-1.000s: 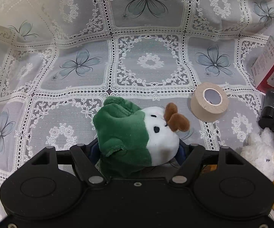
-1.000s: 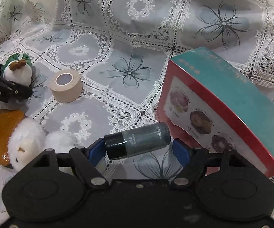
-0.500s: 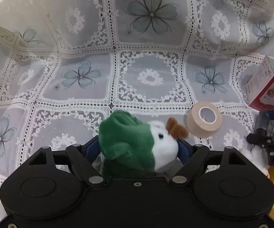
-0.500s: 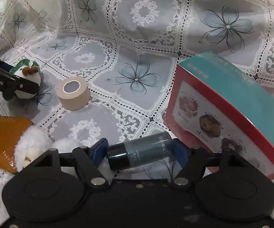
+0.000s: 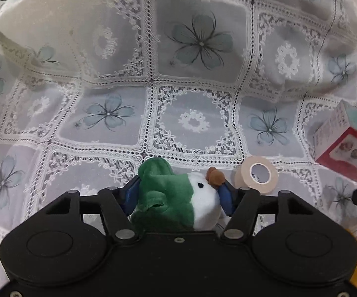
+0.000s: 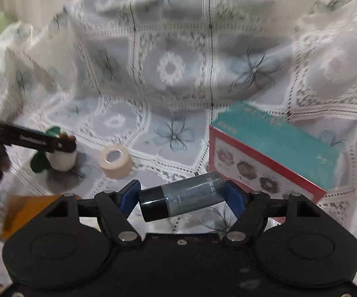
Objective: Organize soft objects
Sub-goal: 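Lift the plush doll and grey bottle and carry them toward the basket, then lower the green plush doll into the basket and open the left tool, then lower the grey bottle into the basket and open the right tool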
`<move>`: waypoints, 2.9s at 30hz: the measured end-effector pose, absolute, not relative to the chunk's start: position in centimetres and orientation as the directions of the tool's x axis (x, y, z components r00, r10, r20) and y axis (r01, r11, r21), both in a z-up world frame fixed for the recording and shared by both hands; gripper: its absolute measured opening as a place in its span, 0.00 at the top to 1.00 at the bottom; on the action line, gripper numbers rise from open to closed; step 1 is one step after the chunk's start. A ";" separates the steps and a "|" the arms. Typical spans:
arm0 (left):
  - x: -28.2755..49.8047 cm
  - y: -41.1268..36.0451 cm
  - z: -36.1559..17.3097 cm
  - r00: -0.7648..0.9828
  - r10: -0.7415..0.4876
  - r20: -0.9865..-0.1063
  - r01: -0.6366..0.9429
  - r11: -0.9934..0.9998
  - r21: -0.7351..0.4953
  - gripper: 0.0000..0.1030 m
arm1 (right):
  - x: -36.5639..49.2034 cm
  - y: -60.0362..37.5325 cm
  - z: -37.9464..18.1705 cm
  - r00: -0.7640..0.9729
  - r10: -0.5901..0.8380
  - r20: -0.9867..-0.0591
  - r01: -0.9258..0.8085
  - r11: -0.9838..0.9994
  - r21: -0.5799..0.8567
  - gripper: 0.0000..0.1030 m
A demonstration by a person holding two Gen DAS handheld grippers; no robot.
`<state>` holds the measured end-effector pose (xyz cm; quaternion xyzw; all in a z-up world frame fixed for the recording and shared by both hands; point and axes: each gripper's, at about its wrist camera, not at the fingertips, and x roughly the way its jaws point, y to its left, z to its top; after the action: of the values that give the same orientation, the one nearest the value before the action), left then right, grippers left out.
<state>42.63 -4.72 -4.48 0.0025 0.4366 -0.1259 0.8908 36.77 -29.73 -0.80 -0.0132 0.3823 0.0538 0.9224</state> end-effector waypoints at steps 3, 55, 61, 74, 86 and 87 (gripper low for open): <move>40.8 -4.5 -2.7 0.608 -0.217 -0.764 0.229 0.969 -0.093 0.42 | 34.4 -29.0 0.8 0.728 0.092 -0.680 -0.093 0.995 0.035 0.29; 4.7 -2.7 -4.0 0.604 -0.188 -0.774 0.228 0.972 -0.058 0.38 | -3.2 -21.1 3.6 0.813 0.029 -0.582 0.213 0.914 0.344 0.29; 4.6 -2.4 -4.1 0.616 -0.172 -0.769 0.203 0.978 -0.057 0.26 | -2.3 -20.8 2.3 0.778 0.017 -0.629 0.246 0.912 0.329 0.29; 3.7 -0.3 -4.6 0.600 -0.118 -0.791 0.128 0.990 -0.050 0.26 | -0.4 -19.2 0.0 0.696 -0.001 -0.718 0.245 0.940 0.236 0.29; 3.4 -0.5 -4.7 0.594 -0.126 -0.795 0.163 0.986 -0.034 0.26 | 0.5 -17.9 0.0 0.701 0.043 -0.711 0.185 0.953 0.240 0.25; 3.4 -0.5 -4.7 0.594 -0.126 -0.794 0.163 0.986 -0.034 0.26 | 0.4 -17.9 0.1 0.703 0.040 -0.710 0.185 0.954 0.237 0.25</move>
<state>3.41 -0.48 -4.67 0.0211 0.4431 -0.0810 0.8926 0.39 -17.91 0.08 0.1470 0.3832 -0.0396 0.9110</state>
